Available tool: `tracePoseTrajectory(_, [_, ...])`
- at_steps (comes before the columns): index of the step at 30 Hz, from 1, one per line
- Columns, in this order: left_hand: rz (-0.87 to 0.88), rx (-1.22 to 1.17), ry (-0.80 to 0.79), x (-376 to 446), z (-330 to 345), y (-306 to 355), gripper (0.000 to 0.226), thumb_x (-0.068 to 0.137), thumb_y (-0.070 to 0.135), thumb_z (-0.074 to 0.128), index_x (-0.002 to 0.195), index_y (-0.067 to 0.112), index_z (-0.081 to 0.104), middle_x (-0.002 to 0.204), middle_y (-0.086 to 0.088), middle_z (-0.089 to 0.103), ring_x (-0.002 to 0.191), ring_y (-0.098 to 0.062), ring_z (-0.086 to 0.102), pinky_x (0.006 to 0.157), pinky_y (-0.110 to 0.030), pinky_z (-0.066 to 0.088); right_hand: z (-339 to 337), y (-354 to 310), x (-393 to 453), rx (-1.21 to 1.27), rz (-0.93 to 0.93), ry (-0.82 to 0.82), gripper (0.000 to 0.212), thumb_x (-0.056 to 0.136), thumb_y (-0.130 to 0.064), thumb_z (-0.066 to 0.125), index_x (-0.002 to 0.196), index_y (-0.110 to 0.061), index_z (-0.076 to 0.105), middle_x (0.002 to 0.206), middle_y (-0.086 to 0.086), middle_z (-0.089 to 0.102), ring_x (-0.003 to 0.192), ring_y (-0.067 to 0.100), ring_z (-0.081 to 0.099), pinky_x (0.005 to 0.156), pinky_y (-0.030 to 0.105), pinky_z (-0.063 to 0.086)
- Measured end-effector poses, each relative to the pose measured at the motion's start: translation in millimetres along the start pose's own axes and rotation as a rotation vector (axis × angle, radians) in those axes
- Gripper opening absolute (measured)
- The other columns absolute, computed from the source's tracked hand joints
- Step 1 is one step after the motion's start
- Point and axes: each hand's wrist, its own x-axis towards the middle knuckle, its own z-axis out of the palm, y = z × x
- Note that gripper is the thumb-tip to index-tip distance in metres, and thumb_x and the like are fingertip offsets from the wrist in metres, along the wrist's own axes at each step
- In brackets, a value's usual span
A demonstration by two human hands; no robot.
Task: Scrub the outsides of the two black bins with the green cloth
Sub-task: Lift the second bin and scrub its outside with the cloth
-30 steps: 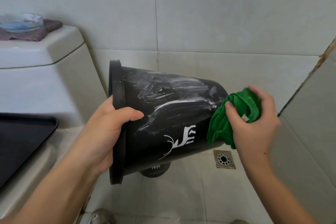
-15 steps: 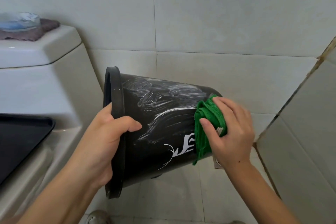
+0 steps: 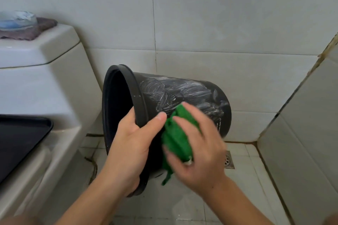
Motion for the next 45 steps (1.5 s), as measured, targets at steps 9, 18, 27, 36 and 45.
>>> tracePoseTrajectory(9, [-0.018,-0.057,-0.041,-1,-9,5,0.025,0.076,0.021,0.061,0.097,0.021,0.076,0.103,-0.006,0.077,0.094,-0.023,0.075,0.071,-0.026,0.059,-16,62,8,-0.028,0.448,0.099,0.043,0.086,-0.034,0.057,0.117,-0.005,0.066,0.125,0.01,0.061,0.11,0.007,0.054,0.094,0.018,0.048])
tracePoseTrajectory(18, [0.028,-0.038,0.01,-1,3,-2,0.014,0.078,0.027,0.061,0.078,0.029,0.076,0.08,0.003,0.076,0.075,-0.012,0.072,0.062,-0.022,0.056,-5,-12,13,0.033,0.018,0.049,0.033,0.085,-0.022,0.059,0.106,0.0,0.072,0.12,0.02,0.063,0.113,0.031,0.062,0.098,0.037,0.05])
tracePoseTrajectory(27, [0.011,-0.018,-0.049,-5,-3,-3,0.018,0.078,0.025,0.068,0.094,0.025,0.076,0.101,-0.002,0.078,0.093,-0.019,0.075,0.07,-0.022,0.058,-26,58,20,0.002,0.571,0.11,0.045,0.083,-0.039,0.054,0.114,-0.01,0.069,0.122,0.003,0.063,0.107,-0.003,0.05,0.094,0.011,0.043])
tracePoseTrajectory(36, [0.017,0.012,0.053,-3,10,-11,0.022,0.066,0.044,0.063,0.076,0.027,0.072,0.072,0.003,0.072,0.069,-0.014,0.069,0.065,-0.032,0.052,-14,-15,12,0.081,-0.052,-0.058,0.033,0.088,-0.024,0.056,0.106,-0.004,0.074,0.121,0.018,0.064,0.113,0.029,0.063,0.094,0.037,0.052])
tracePoseTrajectory(45, [0.016,0.04,0.026,-1,12,-10,0.015,0.078,0.039,0.069,0.088,0.031,0.076,0.096,0.002,0.078,0.097,-0.02,0.073,0.091,-0.049,0.054,-9,7,11,0.009,0.227,0.016,0.033,0.077,-0.021,0.062,0.102,-0.003,0.074,0.118,0.015,0.065,0.107,0.029,0.062,0.091,0.041,0.052])
